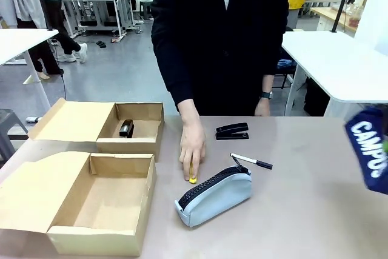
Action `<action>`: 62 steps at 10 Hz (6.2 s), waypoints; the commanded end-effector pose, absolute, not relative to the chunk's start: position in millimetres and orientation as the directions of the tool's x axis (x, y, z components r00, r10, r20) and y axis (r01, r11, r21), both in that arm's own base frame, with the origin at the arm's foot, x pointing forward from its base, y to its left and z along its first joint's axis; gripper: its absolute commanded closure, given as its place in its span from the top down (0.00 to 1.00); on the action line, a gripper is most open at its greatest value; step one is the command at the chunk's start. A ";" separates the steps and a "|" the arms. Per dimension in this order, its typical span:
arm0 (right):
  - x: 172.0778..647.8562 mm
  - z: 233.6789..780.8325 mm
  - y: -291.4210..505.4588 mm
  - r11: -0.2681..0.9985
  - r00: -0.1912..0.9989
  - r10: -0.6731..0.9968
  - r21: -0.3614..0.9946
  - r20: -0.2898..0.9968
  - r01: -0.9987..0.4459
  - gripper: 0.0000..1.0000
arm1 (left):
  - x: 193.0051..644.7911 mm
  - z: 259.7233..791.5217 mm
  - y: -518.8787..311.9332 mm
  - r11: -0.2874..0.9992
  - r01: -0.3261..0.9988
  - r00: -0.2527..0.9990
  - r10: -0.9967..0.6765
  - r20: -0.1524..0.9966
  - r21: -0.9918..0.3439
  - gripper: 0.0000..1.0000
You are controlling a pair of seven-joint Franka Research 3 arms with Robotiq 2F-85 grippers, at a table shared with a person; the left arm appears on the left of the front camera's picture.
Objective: Place items inside the box.
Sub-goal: Pick up a Pencil pouch or Stapler and place it inside the Mailer Box closest to the robot.
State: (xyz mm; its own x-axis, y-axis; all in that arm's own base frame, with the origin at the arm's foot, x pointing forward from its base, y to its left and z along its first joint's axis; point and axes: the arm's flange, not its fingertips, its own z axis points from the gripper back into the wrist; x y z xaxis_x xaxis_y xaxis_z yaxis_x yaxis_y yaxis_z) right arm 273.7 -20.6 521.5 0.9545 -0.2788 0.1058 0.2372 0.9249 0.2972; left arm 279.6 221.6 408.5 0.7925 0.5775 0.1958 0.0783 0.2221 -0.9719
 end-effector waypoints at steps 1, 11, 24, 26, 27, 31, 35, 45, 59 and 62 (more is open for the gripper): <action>282.7 527.9 14.4 0.950 0.967 -0.215 0.260 0.137 0.175 0.08 | 278.0 408.8 220.2 0.221 0.102 0.791 0.574 0.213 -0.970 1.00; 294.9 579.8 328.5 0.913 0.970 0.217 0.329 0.112 -0.242 0.08 | 278.0 408.8 220.2 0.221 0.102 0.791 0.574 0.213 -0.970 1.00; 298.9 519.2 550.7 0.936 0.991 0.128 0.324 0.048 -0.136 0.08 | 278.0 408.8 220.2 0.221 0.102 0.791 0.574 0.213 -0.970 1.00; 305.1 497.2 576.1 0.933 0.989 0.131 0.330 0.062 -0.145 0.08 | 278.0 408.8 220.2 0.221 0.102 0.791 0.574 0.213 -0.970 1.00; 306.7 484.3 585.7 0.944 0.991 0.132 0.302 0.031 -0.135 0.08 | 278.0 408.8 220.2 0.221 0.102 0.791 0.574 0.213 -0.970 1.00; 310.6 443.1 598.6 0.967 0.996 0.076 0.245 -0.039 -0.065 0.08 | 278.0 408.8 220.2 0.221 0.102 0.791 0.574 0.213 -0.970 1.00; 322.7 393.8 603.6 0.980 0.994 0.057 0.194 -0.091 -0.038 0.08 | 278.0 408.8 220.2 0.221 0.102 0.791 0.574 0.213 -0.970 1.00; 333.1 368.6 598.2 0.984 0.987 0.075 0.169 -0.140 -0.051 1.00 | 278.0 408.8 220.2 0.221 0.102 0.791 0.574 0.213 -0.970 1.00; 259.2 481.0 580.4 0.922 0.867 0.381 0.058 -0.321 -0.383 1.00 | 278.0 408.8 220.2 0.221 0.102 0.791 0.574 0.213 -0.970 1.00; 251.8 490.3 565.8 0.871 0.800 0.480 0.088 -0.360 -0.483 1.00 | 278.0 408.8 220.2 0.221 0.102 0.791 0.574 0.213 -0.970 1.00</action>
State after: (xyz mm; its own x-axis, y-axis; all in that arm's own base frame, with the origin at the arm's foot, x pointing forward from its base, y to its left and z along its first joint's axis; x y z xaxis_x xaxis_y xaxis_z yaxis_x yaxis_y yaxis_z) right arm 255.5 573.0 479.4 0.8431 0.4141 -0.3432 -0.4159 0.9065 0.0719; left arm 280.2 222.2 409.8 0.7931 0.5759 0.1983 0.0799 0.2244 -0.9712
